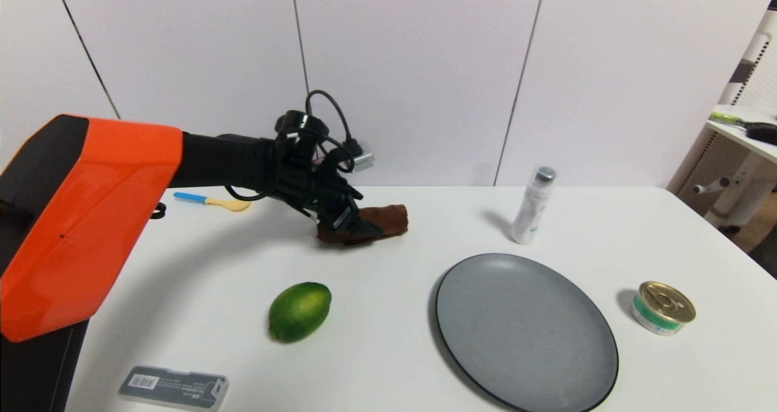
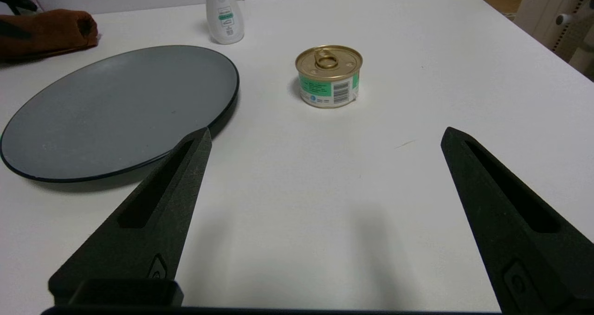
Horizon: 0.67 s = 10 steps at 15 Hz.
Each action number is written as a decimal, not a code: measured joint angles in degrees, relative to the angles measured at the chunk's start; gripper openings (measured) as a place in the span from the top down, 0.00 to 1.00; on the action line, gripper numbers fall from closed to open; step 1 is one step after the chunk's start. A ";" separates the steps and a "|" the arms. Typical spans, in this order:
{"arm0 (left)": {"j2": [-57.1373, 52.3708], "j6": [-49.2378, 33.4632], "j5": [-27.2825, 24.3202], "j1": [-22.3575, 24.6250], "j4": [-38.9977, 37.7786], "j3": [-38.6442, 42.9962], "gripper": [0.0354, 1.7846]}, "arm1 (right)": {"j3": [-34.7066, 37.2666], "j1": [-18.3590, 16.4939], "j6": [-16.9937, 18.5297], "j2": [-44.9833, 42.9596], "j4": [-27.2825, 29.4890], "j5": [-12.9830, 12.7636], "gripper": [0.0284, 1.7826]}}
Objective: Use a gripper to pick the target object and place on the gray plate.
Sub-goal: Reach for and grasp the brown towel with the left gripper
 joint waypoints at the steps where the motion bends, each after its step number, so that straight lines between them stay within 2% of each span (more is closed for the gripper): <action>1: 0.48 -0.01 0.00 0.00 0.00 -0.04 0.06 | 0.00 0.00 -0.02 0.00 0.02 0.00 0.04; 10: 3.15 0.16 0.13 0.02 0.72 -0.83 0.06 | 0.00 0.00 -0.02 0.00 0.00 0.00 0.04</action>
